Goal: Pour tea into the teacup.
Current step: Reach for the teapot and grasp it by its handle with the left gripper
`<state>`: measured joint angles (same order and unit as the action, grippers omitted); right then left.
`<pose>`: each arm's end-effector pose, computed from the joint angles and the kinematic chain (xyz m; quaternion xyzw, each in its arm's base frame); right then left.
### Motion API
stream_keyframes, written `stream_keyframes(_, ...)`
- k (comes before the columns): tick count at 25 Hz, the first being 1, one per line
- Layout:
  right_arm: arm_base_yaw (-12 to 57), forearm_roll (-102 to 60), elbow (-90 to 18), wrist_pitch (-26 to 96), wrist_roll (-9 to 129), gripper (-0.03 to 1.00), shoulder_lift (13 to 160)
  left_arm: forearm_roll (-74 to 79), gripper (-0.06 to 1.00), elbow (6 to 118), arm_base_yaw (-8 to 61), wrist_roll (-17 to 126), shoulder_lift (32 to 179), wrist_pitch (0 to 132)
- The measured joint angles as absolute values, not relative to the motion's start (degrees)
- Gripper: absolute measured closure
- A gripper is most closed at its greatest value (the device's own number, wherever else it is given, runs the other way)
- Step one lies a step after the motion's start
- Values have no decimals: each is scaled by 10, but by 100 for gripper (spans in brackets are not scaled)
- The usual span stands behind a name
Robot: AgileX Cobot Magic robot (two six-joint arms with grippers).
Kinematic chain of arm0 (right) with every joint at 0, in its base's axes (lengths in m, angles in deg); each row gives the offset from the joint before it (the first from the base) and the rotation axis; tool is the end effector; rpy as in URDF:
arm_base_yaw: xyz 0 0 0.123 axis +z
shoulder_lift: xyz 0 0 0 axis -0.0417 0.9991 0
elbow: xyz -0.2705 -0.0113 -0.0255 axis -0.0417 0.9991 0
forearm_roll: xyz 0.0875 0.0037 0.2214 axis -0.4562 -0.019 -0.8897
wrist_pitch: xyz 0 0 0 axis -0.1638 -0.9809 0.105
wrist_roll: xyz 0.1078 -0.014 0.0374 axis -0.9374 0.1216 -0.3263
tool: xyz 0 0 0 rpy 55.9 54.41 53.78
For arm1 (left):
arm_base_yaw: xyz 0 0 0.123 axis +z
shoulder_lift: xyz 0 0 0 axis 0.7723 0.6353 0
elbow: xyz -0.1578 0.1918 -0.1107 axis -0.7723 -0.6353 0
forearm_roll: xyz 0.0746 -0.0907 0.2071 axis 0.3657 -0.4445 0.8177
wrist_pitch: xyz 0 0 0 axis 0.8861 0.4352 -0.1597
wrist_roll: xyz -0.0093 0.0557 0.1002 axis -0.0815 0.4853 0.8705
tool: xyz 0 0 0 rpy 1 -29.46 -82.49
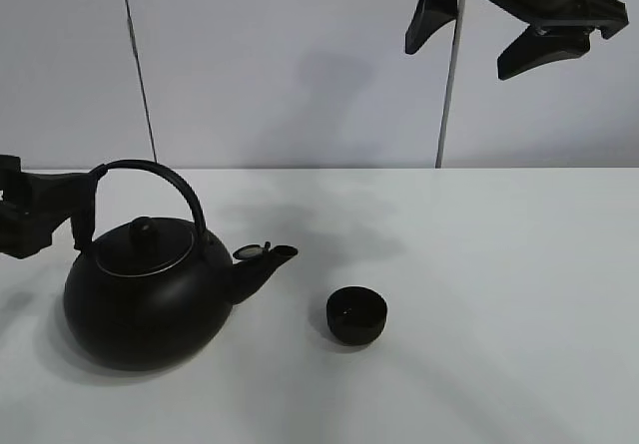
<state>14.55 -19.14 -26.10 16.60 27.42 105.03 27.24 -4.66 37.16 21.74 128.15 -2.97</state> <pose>0.3453 0.1109 0.2683 -0.0266 0.9188 0.1285 0.3722 0.2373 -0.0773 0.1338 0.1839 0.7607 -0.1100 0.6128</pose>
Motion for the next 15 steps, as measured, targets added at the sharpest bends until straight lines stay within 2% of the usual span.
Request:
stream_keyframes(7, 146, -191, -261, 169, 274, 35, 1050, 272, 40, -41, 372, 222, 1285, -31)
stream_keyframes(15, 146, -191, -261, 169, 274, 35, 1050, 281, 40, -32, 372, 224, 1358, -34)
